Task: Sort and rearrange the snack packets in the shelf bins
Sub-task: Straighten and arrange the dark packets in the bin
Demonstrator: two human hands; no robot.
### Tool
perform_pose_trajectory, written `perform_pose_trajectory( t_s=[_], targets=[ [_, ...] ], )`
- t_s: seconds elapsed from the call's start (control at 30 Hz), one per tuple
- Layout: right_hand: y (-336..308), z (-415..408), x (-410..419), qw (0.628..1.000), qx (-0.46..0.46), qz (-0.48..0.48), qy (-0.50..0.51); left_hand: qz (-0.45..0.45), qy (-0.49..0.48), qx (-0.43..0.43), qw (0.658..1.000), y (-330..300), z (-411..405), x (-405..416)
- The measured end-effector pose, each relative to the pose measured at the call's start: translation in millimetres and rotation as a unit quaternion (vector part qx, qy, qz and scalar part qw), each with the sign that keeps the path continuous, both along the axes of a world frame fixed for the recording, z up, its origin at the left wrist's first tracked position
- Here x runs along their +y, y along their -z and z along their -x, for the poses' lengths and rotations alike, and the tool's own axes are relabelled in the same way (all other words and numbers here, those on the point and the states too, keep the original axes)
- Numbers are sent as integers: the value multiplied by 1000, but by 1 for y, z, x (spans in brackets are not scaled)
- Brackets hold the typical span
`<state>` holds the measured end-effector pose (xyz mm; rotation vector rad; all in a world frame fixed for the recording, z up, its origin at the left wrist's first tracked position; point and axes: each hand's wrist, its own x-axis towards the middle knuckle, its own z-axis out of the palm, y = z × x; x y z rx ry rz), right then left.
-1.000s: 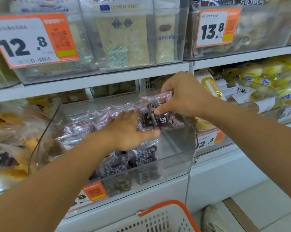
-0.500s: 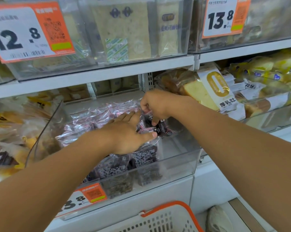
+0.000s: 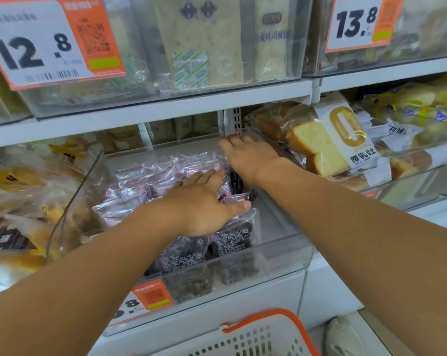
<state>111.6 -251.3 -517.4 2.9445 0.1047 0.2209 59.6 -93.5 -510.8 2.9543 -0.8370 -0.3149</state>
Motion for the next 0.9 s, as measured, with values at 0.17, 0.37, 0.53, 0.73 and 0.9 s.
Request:
perform_pose_trajectory(
  t_s=[0.17,0.37,0.53,0.73,0.9],
  targets=[
    [-2,6,-1,999,11,35,10,13,5,-5,1000,2,-1,1],
    [1,6,-1,993,-93,74,-17,17,6,-11,1000,5,-3,-2],
    [-7,13,-4,988,-151,-27,18,28,0,-14,1000,6,-3,-2],
    [-7,23,-5,991,-52,-121,5,39,7,-13,999,8,-6,0],
    [-11,22,-9,980,95,-174,-5,49,6,-17,999,10,-11,0]
  ],
)
